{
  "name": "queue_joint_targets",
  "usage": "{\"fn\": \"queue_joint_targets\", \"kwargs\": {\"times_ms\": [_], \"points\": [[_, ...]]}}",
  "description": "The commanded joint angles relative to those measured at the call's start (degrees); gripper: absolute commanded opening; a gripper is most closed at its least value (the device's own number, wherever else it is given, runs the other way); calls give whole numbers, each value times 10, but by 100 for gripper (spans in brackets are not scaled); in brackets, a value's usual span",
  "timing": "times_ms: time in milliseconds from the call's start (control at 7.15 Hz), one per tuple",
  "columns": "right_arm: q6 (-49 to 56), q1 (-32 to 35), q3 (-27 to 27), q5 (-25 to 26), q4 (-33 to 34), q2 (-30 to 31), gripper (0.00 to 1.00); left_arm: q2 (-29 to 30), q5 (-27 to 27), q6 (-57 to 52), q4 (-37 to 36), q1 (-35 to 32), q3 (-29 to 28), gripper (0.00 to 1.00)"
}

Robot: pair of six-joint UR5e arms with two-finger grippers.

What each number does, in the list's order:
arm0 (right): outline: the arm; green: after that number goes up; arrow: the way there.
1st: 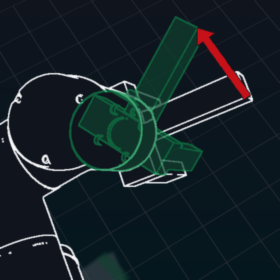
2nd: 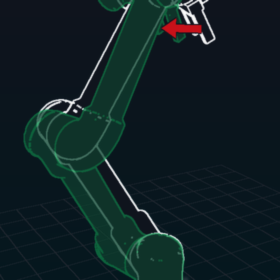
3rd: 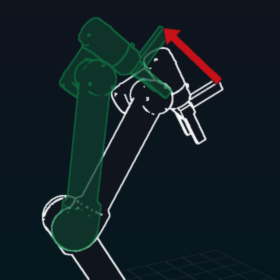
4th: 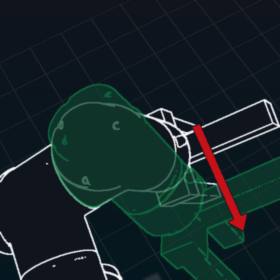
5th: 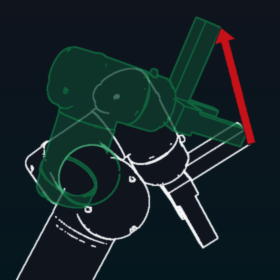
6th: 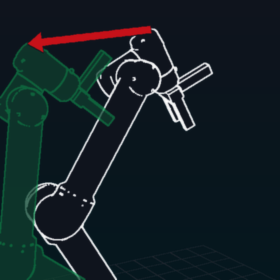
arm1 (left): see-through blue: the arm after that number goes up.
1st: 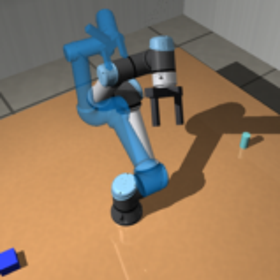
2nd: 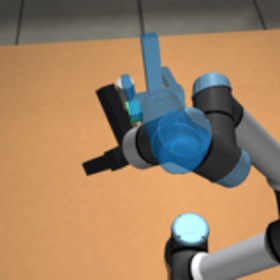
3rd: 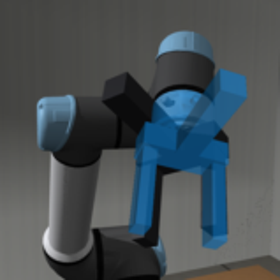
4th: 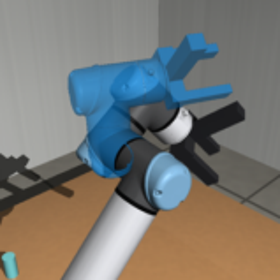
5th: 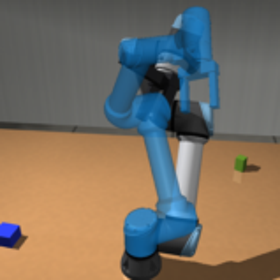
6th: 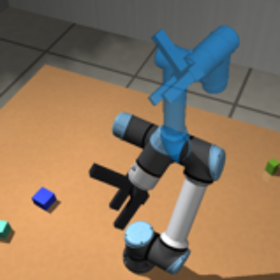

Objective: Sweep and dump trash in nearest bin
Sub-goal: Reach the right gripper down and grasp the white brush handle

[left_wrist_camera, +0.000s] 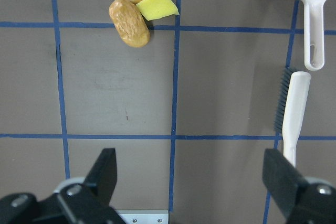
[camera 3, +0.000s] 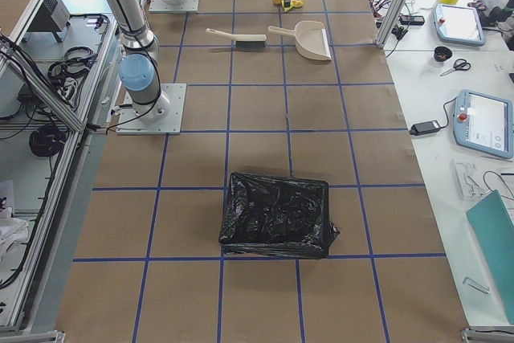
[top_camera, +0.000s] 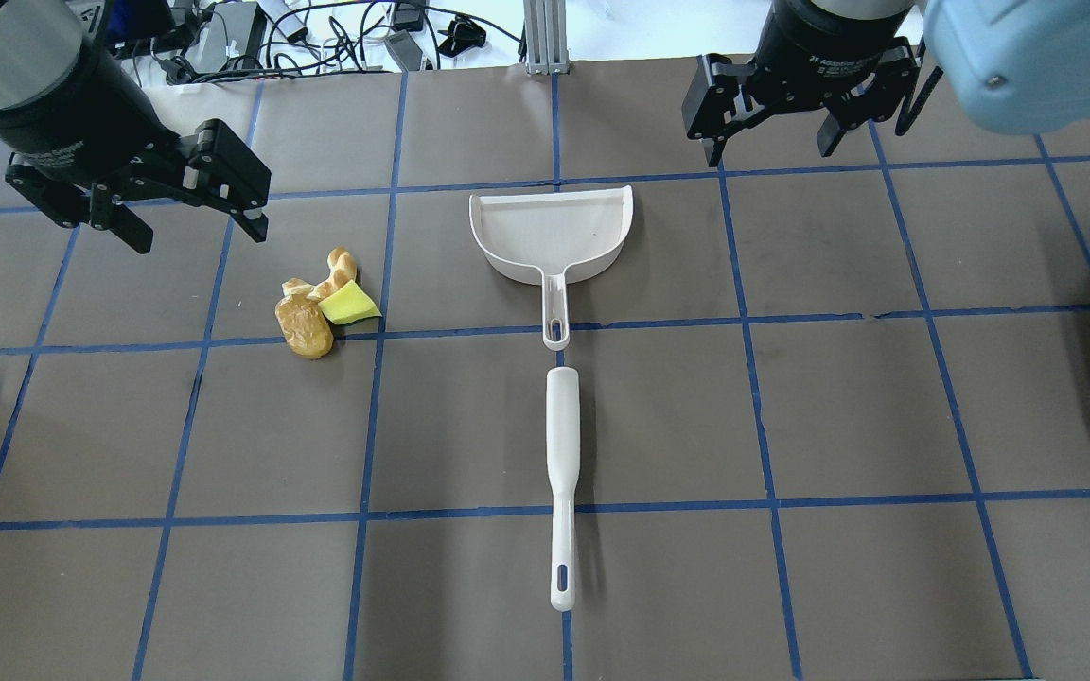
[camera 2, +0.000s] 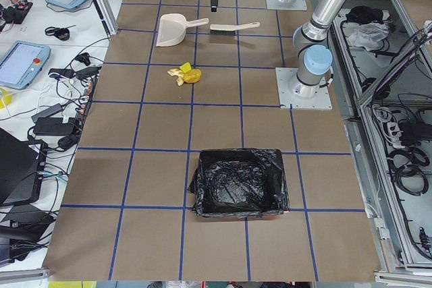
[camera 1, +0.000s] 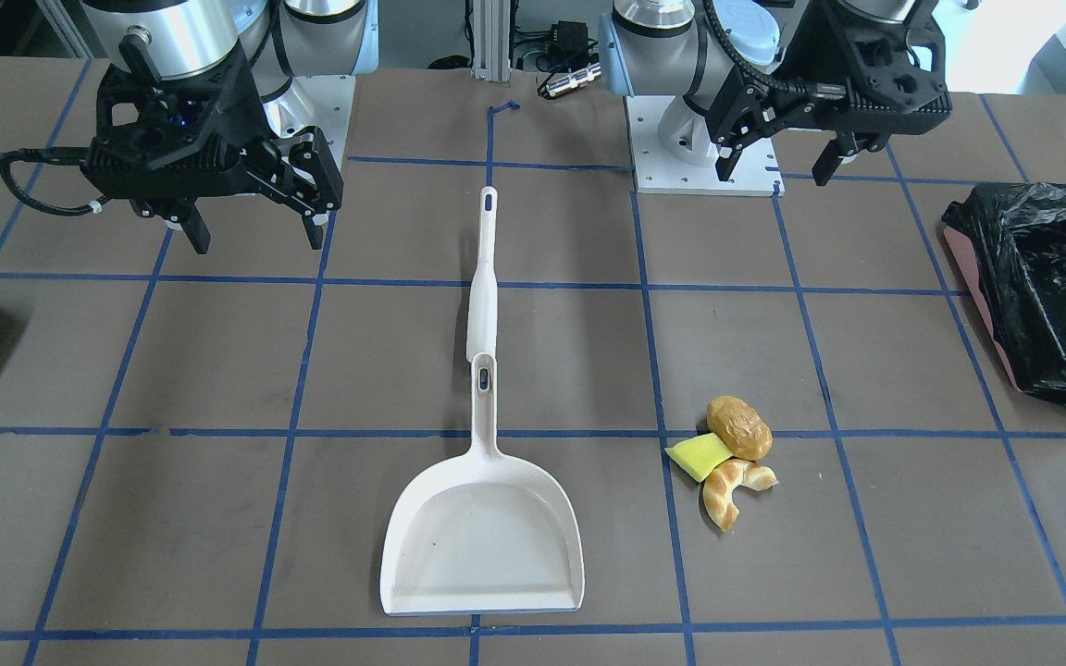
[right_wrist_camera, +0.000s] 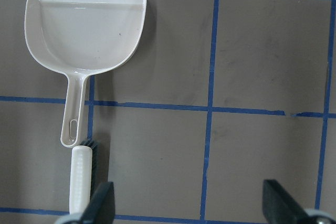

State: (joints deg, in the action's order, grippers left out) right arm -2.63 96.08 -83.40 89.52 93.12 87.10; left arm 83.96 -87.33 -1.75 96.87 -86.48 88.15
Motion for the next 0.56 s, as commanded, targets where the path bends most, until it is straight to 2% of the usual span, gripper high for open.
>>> {"fn": "queue_joint_targets", "kwargs": {"times_ms": [0,140,420], "points": [[0,1,-1,-6,-2,0,100,0,0,0,0,0,0,100],[-4,2,-7,-7,-6,0,100,1,0,0,0,0,0,100],[-11,46,-65,-8,2,3,100,-1,7,0,0,0,-1,100]]}}
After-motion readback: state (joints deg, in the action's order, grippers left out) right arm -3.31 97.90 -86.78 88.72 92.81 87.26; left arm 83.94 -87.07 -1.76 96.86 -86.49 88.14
